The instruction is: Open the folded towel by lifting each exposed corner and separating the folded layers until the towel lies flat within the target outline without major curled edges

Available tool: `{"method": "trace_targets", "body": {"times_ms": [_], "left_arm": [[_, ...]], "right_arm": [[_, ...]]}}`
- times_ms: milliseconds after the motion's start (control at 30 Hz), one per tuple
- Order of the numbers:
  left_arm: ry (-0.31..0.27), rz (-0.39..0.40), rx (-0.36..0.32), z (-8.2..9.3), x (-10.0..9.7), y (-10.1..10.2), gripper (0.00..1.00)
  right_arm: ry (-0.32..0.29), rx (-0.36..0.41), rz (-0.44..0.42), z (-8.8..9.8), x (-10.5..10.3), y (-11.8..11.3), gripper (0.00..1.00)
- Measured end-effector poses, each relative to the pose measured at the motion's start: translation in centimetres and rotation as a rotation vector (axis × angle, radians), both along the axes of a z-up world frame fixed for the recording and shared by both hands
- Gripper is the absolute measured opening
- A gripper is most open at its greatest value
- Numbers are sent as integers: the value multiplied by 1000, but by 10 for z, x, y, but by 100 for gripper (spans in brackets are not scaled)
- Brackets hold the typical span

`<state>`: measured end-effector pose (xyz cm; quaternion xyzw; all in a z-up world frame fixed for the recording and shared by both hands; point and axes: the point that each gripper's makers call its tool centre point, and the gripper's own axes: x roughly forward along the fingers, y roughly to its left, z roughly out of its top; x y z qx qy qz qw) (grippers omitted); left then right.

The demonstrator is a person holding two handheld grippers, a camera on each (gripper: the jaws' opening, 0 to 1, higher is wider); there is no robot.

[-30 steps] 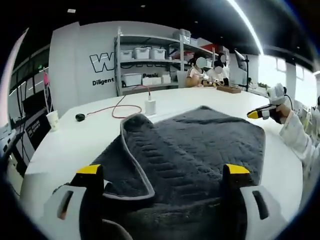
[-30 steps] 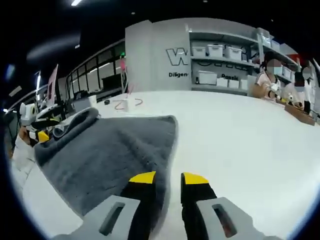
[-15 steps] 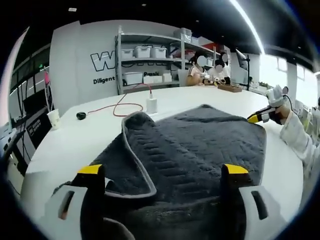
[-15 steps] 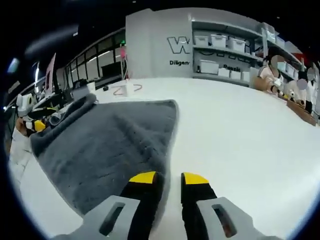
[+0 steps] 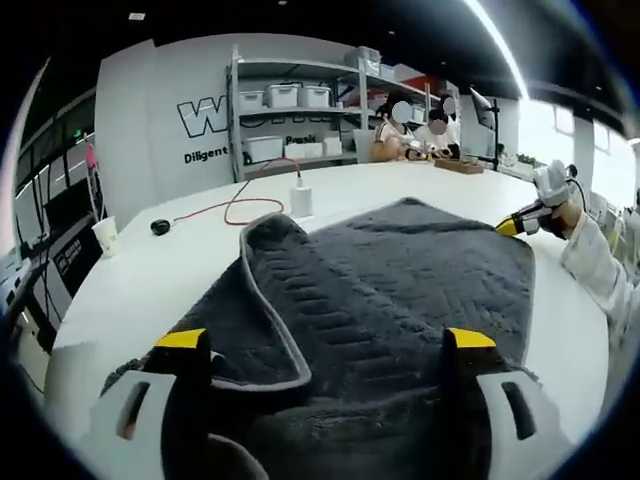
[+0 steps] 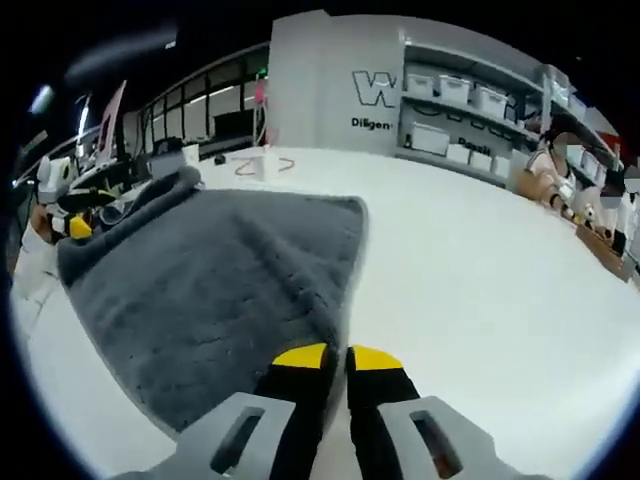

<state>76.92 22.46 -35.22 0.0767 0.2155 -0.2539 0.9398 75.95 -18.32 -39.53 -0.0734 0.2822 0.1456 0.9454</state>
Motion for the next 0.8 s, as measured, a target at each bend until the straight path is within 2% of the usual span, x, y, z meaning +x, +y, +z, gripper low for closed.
{"method": "trace_targets", "body": {"times_ms": [200, 400, 567, 800], "left_arm": [[5, 2, 1, -1, -1, 1, 93], [6, 6, -1, -1, -1, 2, 93], [4, 7, -2, 0, -2, 2, 93], [10, 12, -5, -1, -1, 4, 93]], "right_arm": [[-6, -65, -9, 1, 0, -6, 0], [-4, -62, -11, 0, 0, -7, 0], [-5, -88, -16, 0, 0, -12, 0], [-3, -136, -57, 0, 0, -29, 0]]}}
